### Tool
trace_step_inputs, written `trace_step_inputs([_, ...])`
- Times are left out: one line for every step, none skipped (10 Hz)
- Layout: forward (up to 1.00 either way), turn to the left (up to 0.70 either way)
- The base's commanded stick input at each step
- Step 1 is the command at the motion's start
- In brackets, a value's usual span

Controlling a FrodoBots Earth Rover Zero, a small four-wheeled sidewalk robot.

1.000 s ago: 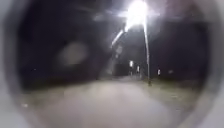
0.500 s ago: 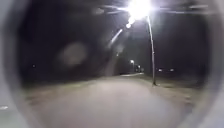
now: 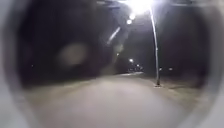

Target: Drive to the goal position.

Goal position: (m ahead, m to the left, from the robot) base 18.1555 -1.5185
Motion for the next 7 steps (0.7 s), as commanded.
trace_step_inputs([1.00, 0.00])
trace_step_inputs([1.00, 0.00])
trace_step_inputs([1.00, 0.00])
trace_step_inputs([1.00, -0.01])
trace_step_inputs([1.00, -0.04])
trace_step_inputs([1.00, -0.08])
trace_step_inputs([1.00, -0.11])
